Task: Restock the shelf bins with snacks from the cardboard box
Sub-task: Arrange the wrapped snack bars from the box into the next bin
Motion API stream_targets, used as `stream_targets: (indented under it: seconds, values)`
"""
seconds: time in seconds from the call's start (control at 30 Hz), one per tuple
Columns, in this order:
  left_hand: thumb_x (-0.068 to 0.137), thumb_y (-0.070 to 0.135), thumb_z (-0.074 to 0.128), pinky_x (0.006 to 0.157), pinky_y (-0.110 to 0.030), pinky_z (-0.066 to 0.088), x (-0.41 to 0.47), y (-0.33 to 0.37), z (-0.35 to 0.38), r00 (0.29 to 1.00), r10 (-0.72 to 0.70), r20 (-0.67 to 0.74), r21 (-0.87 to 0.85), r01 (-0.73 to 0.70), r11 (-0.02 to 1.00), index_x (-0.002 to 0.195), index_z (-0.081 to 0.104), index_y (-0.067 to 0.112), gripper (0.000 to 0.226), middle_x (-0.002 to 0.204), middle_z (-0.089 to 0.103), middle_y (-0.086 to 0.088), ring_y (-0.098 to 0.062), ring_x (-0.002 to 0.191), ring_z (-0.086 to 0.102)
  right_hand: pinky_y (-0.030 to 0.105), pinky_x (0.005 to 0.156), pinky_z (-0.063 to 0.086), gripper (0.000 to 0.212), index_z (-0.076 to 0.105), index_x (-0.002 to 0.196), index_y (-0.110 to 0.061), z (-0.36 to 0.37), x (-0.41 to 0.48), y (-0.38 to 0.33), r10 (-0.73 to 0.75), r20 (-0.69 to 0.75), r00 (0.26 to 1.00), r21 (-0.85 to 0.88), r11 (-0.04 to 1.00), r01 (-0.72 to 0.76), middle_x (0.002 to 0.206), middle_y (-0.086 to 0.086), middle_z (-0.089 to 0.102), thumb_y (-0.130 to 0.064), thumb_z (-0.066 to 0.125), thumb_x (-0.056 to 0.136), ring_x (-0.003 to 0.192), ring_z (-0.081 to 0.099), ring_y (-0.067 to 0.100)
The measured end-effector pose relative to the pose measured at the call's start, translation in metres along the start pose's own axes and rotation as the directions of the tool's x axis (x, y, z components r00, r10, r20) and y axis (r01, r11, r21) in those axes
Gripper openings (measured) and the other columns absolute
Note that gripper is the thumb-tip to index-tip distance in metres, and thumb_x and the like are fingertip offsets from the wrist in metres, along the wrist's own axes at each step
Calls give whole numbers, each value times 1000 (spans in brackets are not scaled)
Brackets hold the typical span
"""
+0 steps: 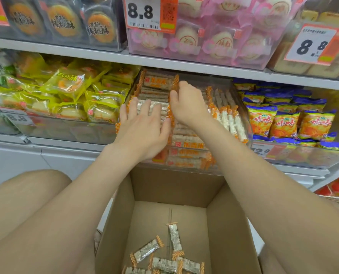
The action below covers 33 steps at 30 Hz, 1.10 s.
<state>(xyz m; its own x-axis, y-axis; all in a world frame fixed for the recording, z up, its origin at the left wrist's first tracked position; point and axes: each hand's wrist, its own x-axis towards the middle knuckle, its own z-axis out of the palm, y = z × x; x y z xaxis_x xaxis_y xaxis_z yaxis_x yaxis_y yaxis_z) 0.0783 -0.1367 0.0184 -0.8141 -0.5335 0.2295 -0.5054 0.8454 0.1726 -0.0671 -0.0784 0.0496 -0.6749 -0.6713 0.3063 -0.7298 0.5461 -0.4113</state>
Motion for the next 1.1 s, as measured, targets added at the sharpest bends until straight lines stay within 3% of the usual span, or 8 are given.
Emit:
stream_targets:
  seconds: [0.07,0.17,0.3,0.47,0.6,0.7,0.93,1.1]
  values:
    - [105,56,16,125,-61,13,4,-7,-1,1000,16,5,17,-16,1000,154,39,21,65,165,34,-8,-38,156,17,44,98,45,34,57,124,-1,8,26,-8,120,-6,993,-4,993,-120,127,24,63,-28,48,105,125,56,44]
    - [102,58,14,124,-59,16,9,-9,-1,999,33,24,56,-34,998,151,44,21,68,162,38,-10,-39,154,22,43,120,24,46,48,143,-5,18,58,-14,192,61,980,-106,977,-184,146,16,54,-28,53,102,141,43,37]
    - [101,59,12,121,-61,18,14,-5,2,999,45,31,89,-47,995,145,50,23,68,158,43,-11,-41,151,27,44,121,24,57,43,152,-21,32,91,-15,306,114,945,-80,951,-298,159,8,44,-37,60,100,150,32,35]
    - [101,59,11,121,-61,18,15,-5,4,999,39,34,103,-42,994,147,48,25,68,157,44,-10,-41,150,28,44,114,43,52,49,150,-24,47,108,-11,253,57,966,-82,965,-248,153,10,50,-27,58,99,141,48,35]
    - [99,60,9,119,-60,21,15,-4,4,998,41,49,113,-46,993,148,47,26,70,154,46,-9,-40,143,37,50,120,27,54,44,152,-38,47,107,-11,232,56,971,-141,965,-222,165,11,30,-22,52,101,151,26,38]
    - [98,60,8,118,-60,23,15,-5,3,997,43,58,106,-49,993,146,48,25,71,151,47,-9,-39,139,41,53,120,24,61,38,156,-36,44,104,-11,206,105,973,-149,971,-189,167,13,23,-23,53,98,152,19,41]
    - [100,57,14,116,-58,31,11,-10,0,998,66,19,63,-67,996,137,55,20,66,141,57,-9,-36,135,46,52,116,36,57,41,150,-14,30,70,-10,125,46,991,-131,984,-118,153,21,42,-27,51,95,139,39,44]
    - [103,47,28,98,-49,44,-4,-13,-7,966,135,-220,23,-133,991,119,64,15,50,121,63,-7,-31,118,53,48,97,47,40,60,127,-8,7,-7,0,-74,-44,996,-69,995,71,120,20,62,-26,38,100,113,58,42]
